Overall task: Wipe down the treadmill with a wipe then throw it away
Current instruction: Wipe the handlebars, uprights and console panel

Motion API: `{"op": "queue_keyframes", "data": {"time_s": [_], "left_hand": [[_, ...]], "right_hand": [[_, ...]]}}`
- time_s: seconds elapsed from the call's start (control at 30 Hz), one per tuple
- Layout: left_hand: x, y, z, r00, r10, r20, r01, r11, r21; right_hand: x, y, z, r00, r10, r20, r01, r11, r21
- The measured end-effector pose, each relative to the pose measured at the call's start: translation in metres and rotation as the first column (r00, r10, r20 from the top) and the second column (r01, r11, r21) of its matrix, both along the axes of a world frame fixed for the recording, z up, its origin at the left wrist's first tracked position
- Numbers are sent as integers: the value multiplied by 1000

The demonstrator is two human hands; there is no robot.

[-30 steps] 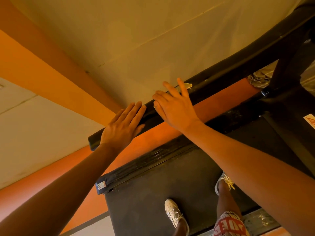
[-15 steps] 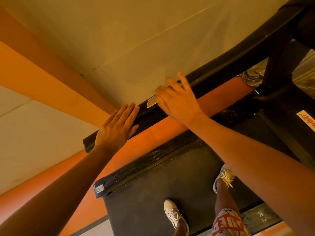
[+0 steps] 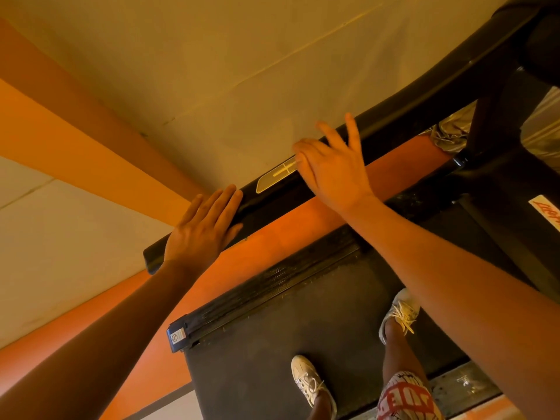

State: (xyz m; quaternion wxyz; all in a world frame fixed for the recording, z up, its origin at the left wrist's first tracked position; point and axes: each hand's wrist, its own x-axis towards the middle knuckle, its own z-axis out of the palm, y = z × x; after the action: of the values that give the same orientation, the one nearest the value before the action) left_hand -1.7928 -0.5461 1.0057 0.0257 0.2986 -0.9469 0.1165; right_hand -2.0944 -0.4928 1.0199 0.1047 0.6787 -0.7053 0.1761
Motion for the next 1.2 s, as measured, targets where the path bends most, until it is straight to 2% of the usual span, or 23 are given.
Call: {"op": "queue_keyframes", "data": {"time_s": [0.1,0.27,0.43,0.57,0.73,0.87,0.97,1.1,1.2], "left_hand": [[-1,0,0,1000,-11,-8,11,1000,-22],[-1,0,0,999,-24,-42,21,998,-66],[0,1,-1,998,-27,-53,25,999,-46],[0,1,0,998,-25,-49,23,999,-48],[0,1,-1,999,-27,-48,25,999,-41],[-1,1,0,998,-25,-49,23,999,-40],[-1,2,0,998,-25,-51,23,999,-36],[-2,2,1,998,-26,-58,24,999,-28],[-2,2,1,998,-27,-53,25,999,-30]], "right_hand": [[20,0,0,998,-51,34,51,999,16],[13,-4,-3,996,83,-31,-82,996,27],[20,0,-2,999,-32,39,32,999,-2],[28,-2,-6,996,88,-17,-88,996,20],[27,-1,-3,993,-83,89,86,996,-27],[42,2,-9,996,91,11,-91,996,9],[14,-3,-7,998,59,-12,-59,998,-7],[22,2,-7,994,-64,89,70,995,-67],[43,2,-14,998,23,56,-20,999,-48]]}}
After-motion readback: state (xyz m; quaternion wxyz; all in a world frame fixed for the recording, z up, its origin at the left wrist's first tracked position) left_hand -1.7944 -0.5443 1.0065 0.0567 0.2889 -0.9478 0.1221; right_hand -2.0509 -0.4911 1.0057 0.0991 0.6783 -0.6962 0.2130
